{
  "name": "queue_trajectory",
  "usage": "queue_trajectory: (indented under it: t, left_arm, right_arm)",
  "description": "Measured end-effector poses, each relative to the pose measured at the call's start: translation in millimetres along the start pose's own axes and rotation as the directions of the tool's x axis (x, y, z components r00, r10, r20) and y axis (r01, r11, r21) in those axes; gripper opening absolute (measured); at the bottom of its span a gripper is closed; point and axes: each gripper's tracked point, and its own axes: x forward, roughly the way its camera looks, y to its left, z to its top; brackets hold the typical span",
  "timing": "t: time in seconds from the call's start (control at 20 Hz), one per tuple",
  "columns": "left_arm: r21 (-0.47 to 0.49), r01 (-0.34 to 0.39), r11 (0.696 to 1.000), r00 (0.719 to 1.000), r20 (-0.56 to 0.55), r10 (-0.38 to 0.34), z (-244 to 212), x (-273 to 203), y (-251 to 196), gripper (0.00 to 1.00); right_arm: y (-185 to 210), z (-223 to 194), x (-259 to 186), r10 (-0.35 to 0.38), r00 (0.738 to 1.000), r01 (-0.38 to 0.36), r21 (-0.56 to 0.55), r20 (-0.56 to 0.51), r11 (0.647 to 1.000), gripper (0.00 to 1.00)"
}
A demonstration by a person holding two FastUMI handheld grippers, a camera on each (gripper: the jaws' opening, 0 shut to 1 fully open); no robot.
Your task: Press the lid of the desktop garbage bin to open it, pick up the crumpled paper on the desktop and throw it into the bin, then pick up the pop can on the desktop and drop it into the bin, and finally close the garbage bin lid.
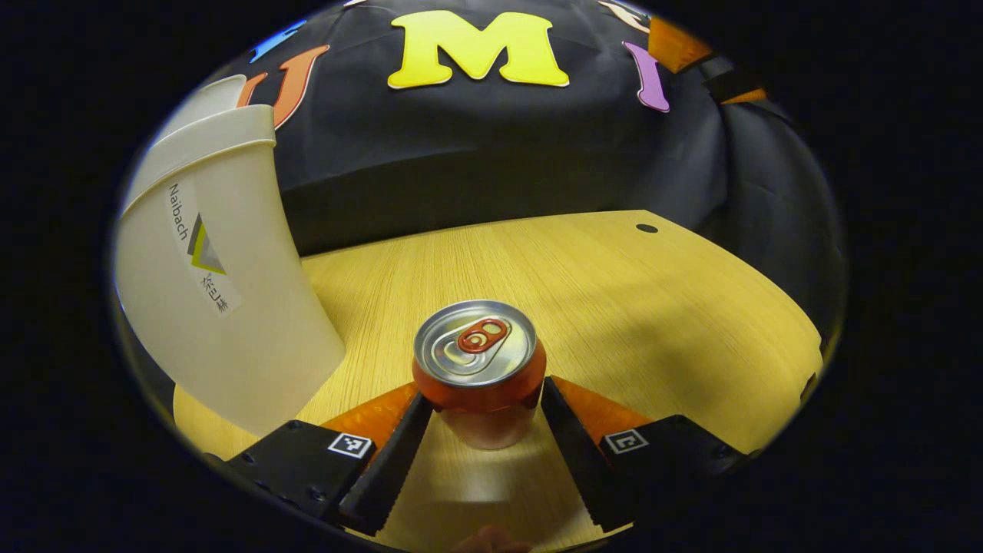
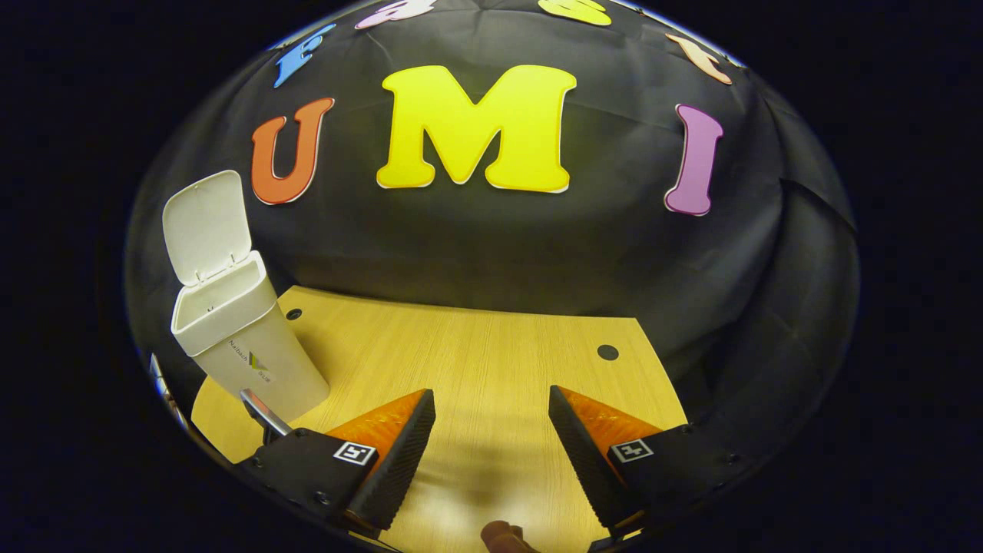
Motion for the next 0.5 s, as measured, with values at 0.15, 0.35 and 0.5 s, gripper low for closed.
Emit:
queue_trajectory:
  t: [0.15, 0.35, 0.5]
  left_arm:
    - [-0.018, 0.005, 1.0, 0.999, -0.047, -0.006, -12.2, 0.3, -0.5, 0.88]
    - [-0.016, -0.005, 1.0, 0.999, -0.037, 0.004, -9.8, 0.0, 1.9, 0.86]
    - [-0.006, -0.02, 1.0, 0.999, -0.03, 0.02, -2.1, -5.8, 7.1, 0.85]
  right_arm:
    - [-3.0, -5.4, 0.4, 0.007, 1.0, -0.007, 0.023, -0.009, 1.0, 0.95]
    - [-11.0, -15.7, -4.2, 0.004, 1.0, -0.003, 0.036, -0.019, 0.999, 0.95]
    - [-16.0, -24.0, -10.9, 0.005, 1.0, -0.004, 0.042, -0.028, 0.999, 0.95]
